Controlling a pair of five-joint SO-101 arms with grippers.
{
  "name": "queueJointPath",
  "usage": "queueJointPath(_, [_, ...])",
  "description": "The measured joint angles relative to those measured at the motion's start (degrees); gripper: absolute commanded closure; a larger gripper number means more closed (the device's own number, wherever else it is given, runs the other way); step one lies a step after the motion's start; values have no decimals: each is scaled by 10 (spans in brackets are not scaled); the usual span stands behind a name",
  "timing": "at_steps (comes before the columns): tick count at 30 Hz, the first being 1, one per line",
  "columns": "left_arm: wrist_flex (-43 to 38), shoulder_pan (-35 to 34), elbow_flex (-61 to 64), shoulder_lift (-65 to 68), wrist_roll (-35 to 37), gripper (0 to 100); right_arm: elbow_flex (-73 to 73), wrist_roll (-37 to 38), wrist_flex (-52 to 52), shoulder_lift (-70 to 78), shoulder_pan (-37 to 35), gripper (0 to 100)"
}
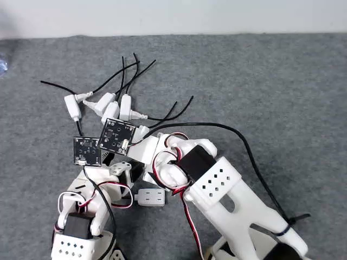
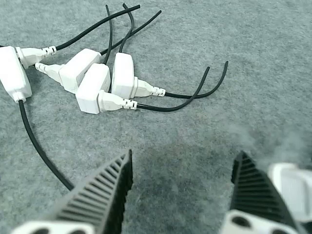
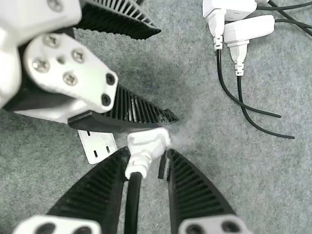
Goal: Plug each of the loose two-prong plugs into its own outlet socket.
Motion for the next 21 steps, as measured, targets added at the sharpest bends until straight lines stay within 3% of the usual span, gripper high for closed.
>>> queueJointPath(21, [-1,-123,1,1,-4,683,14,13,10,-1,27,990])
